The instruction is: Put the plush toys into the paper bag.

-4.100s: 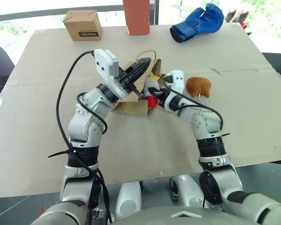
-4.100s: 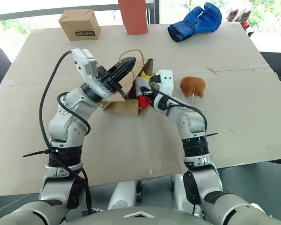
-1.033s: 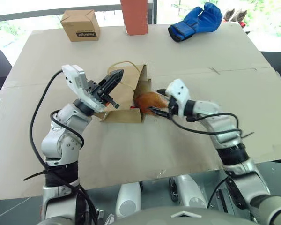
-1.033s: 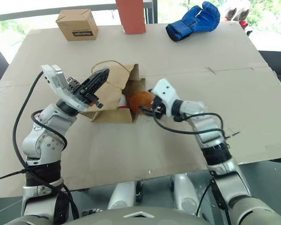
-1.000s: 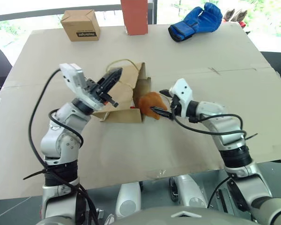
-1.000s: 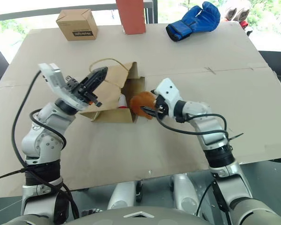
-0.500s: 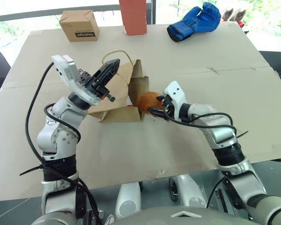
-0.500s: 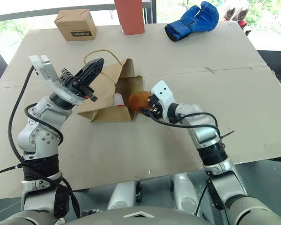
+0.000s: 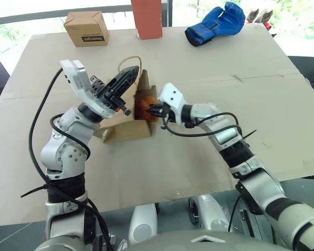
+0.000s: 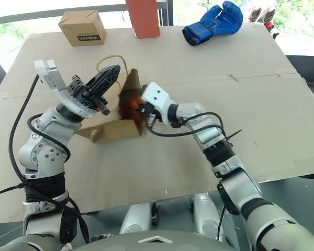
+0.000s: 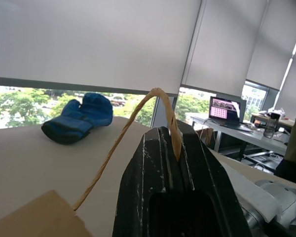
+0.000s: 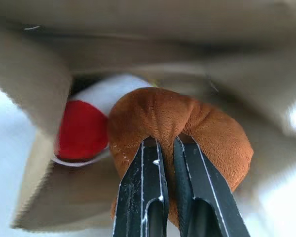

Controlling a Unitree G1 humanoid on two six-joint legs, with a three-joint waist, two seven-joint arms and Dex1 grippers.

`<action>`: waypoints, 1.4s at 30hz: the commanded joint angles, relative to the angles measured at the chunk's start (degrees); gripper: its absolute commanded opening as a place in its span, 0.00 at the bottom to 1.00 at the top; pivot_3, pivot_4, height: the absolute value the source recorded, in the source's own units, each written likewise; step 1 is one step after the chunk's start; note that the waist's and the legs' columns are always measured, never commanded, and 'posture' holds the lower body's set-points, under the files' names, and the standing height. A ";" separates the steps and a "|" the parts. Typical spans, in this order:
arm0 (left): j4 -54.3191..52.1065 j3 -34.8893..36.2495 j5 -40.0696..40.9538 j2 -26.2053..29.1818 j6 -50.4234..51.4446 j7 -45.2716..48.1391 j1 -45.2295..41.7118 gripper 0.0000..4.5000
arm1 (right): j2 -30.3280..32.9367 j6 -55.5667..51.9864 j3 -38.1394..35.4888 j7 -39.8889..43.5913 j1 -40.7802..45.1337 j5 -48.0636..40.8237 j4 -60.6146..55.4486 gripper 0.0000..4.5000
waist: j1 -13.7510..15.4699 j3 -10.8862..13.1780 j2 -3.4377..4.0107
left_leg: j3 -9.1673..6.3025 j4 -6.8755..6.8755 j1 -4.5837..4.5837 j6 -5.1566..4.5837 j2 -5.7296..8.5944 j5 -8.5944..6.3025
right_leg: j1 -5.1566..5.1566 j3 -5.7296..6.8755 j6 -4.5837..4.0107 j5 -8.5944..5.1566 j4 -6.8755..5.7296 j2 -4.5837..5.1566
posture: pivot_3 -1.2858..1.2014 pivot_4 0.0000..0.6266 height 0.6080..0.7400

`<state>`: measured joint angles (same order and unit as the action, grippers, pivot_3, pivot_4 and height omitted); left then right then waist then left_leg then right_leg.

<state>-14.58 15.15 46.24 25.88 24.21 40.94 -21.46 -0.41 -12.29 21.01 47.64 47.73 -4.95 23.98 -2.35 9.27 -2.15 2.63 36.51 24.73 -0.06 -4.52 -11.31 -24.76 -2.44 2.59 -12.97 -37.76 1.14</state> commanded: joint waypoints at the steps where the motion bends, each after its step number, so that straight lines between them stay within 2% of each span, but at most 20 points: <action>1: -2.60 0.18 0.89 0.66 -0.32 0.57 -0.82 0.00 | -2.68 5.88 -0.51 2.08 3.55 -0.24 5.90 0.01 | 0.01 0.00 0.00 | 0.01 0.00 0.00 0.00 0.00 0.00 | 0.00 0.00 0.00 0.00 0.00 0.00 | 0.52 0.24 1.00; 5: -3.61 1.30 3.30 0.93 0.67 1.32 -0.23 0.00 | -4.66 7.44 -2.50 4.63 4.83 -2.33 8.70 0.01 | 0.32 0.01 -0.01 | 0.01 0.01 0.04 0.00 0.00 0.00 | 0.01 -0.01 0.00 0.00 0.03 0.02 | 0.52 0.24 1.00; 12: -5.05 1.63 8.18 1.18 2.72 2.70 1.27 0.00 | -5.93 12.19 -2.36 5.43 3.47 0.16 19.41 0.01 | 0.10 0.01 -0.01 | 0.01 0.00 0.01 0.00 0.00 0.00 | 0.00 -0.02 -0.01 0.00 0.00 0.01 | 0.52 0.24 1.00; 17: -4.00 2.33 7.41 1.74 2.12 2.40 2.86 0.00 | -4.27 11.12 -2.84 6.02 0.05 -0.10 15.28 0.01 | 0.14 0.01 -0.01 | 0.01 0.00 0.01 0.00 0.00 0.00 | 0.00 -0.03 -0.01 0.00 -0.01 0.01 | 0.52 0.24 1.00; 19: -3.05 2.57 6.92 1.76 1.63 2.74 3.78 0.00 | -3.04 9.88 -2.57 6.91 -2.57 -0.63 10.77 0.13 | 0.18 0.02 0.00 | 0.01 0.00 0.00 0.01 0.00 0.00 | 0.01 -0.02 -0.01 0.00 -0.01 0.01 | 0.52 0.24 1.00; 22: -1.69 3.10 6.07 2.24 0.90 3.65 4.69 0.00 | -1.94 8.80 -3.31 3.43 -5.14 0.12 5.86 0.31 | 0.23 0.02 0.00 | 0.03 0.00 0.02 0.01 0.00 0.00 | 0.01 -0.03 -0.01 0.00 0.00 0.02 | 0.52 0.24 1.00; 23: -1.00 3.48 5.78 2.47 0.68 3.90 4.90 0.00 | -1.39 7.39 -3.62 2.84 -6.09 -0.22 3.31 0.46 | 0.21 0.02 0.00 | 0.02 0.01 0.01 0.01 0.00 0.00 | 0.01 -0.03 -0.01 0.00 -0.01 0.02 | 0.52 0.24 1.00; 24: -0.20 3.89 5.33 2.76 0.34 4.20 5.10 0.00 | -0.75 5.61 -3.93 2.30 -7.04 -0.62 0.43 0.57 | 0.19 0.02 0.00 | 0.02 0.01 0.01 0.01 0.00 0.00 | 0.00 -0.03 -0.01 0.00 -0.01 0.02 | 0.52 0.24 1.00; 25: 0.67 4.36 4.90 3.07 -0.02 4.57 5.26 0.00 | 0.19 3.58 -4.12 1.79 -8.04 -0.75 -2.87 0.61 | 0.17 0.02 0.00 | 0.03 0.01 -0.01 0.01 0.00 0.00 | 0.00 -0.03 -0.02 0.00 -0.03 0.02 | 0.52 0.24 1.00; 30: 3.15 5.80 4.72 3.55 -0.94 5.34 5.11 0.00 | 6.31 -17.41 -5.37 -1.22 -14.95 -3.64 -23.99 0.61 | 0.48 0.01 -0.01 | 0.02 0.01 0.02 0.02 -0.01 0.00 | -0.01 -0.02 -0.02 -0.01 -0.02 0.03 | 0.52 0.24 1.00; 33: 3.44 6.58 5.85 3.02 -0.76 5.13 4.62 0.00 | 7.67 -31.59 -8.21 -5.54 -18.29 -6.82 -32.07 0.61 | 0.63 0.00 -0.03 | 0.05 0.01 0.02 0.02 0.00 0.00 | -0.01 -0.02 -0.08 -0.04 -0.01 0.06 | 0.52 0.24 1.00; 38: 3.35 8.14 8.36 2.71 -0.14 4.57 4.17 0.00 | 6.19 -48.52 -16.56 -12.62 -21.72 -12.61 -36.80 0.61 | 0.53 0.00 -0.03 | 0.06 0.01 -0.02 0.01 0.00 0.00 | -0.01 -0.04 -0.24 -0.13 -0.03 0.05 | 0.52 0.24 1.00; 42: 3.14 9.22 9.42 2.62 -0.03 3.73 4.03 0.00 | 3.38 -55.65 -20.13 -15.52 -20.97 -16.61 -35.80 0.61 | 0.44 0.00 -0.03 | 0.05 0.01 0.00 0.01 0.00 0.00 | -0.01 -0.03 -0.24 -0.13 -0.02 0.04 | 0.52 0.24 1.00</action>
<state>-10.03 22.72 54.19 28.54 24.61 44.96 -16.42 3.96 -65.32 2.10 33.15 25.76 -18.81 -10.32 -1.91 9.27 -2.18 2.67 36.52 24.72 -0.05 -4.52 -11.31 -24.77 -2.48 2.35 -13.10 -37.78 1.17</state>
